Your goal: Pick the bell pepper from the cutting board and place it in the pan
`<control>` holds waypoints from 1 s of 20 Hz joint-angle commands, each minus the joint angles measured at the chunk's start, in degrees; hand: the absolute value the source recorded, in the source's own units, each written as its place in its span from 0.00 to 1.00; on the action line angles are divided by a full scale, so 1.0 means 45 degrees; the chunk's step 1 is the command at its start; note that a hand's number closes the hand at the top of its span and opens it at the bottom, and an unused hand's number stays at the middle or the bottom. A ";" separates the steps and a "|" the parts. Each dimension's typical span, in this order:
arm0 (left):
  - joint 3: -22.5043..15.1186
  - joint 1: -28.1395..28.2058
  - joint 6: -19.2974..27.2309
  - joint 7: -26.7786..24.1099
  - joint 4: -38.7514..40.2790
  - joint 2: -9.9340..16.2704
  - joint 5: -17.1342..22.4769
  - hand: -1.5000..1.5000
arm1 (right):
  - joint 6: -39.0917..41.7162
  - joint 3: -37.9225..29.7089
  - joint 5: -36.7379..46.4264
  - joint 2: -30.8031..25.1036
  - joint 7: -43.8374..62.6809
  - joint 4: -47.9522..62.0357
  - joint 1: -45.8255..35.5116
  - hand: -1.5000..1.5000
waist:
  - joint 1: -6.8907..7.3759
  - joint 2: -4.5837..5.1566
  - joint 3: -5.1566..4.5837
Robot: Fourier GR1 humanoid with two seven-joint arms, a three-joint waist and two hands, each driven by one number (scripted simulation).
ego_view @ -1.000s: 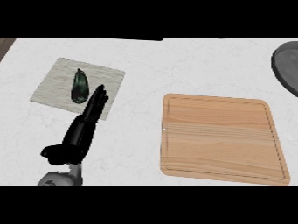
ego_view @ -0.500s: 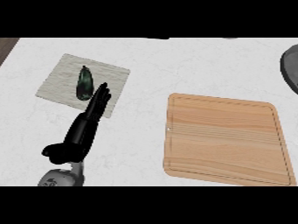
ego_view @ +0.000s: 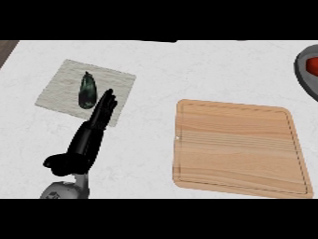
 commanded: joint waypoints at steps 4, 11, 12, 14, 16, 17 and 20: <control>0.0075 0.0078 0.0188 -0.0037 0.0026 -0.0135 -0.0025 0.50 | 0.2329 -0.1563 -0.1713 -0.0919 -0.1021 0.0320 0.0251 0.00 | -0.0347 -0.0112 -0.0022; 0.0540 0.0346 -0.0047 -0.0470 0.0407 0.0321 0.0059 0.50 | 0.6242 -0.1985 -0.2425 -0.1946 -0.1912 0.0669 0.1382 0.00 | -0.0556 -0.0215 -0.0050; 0.0398 0.0122 0.0121 0.0008 0.0084 0.0101 0.0061 0.50 | 0.6978 -0.2025 -0.2501 -0.2003 -0.2504 0.0703 0.1866 0.00 | -0.0626 -0.0229 -0.0031; 0.0419 0.0058 0.0196 0.0291 -0.0110 0.0135 0.0008 0.50 | 0.7292 -0.2060 -0.2616 -0.2283 -0.2323 0.0620 0.1914 0.00 | -0.0590 -0.0268 -0.0050; 0.0339 -0.0106 0.0386 0.0500 0.0046 -0.0044 -0.0130 0.50 | 0.7840 -0.1932 -0.2617 -0.2143 -0.2977 0.0526 0.2512 0.00 | -0.0705 -0.0309 -0.0062; 0.0271 0.0115 0.0333 0.0016 0.0175 -0.0146 -0.0109 0.50 | 0.7756 -0.1913 -0.2609 -0.1735 -0.3787 0.0466 0.3022 0.00 | -0.0681 -0.0284 -0.0054; 0.0270 0.0515 0.0136 -0.0405 0.0095 0.0054 -0.0134 0.50 | 0.7761 -0.1649 -0.2491 -0.1705 -0.4210 0.0216 0.3362 0.00 | -0.0664 -0.0321 -0.0069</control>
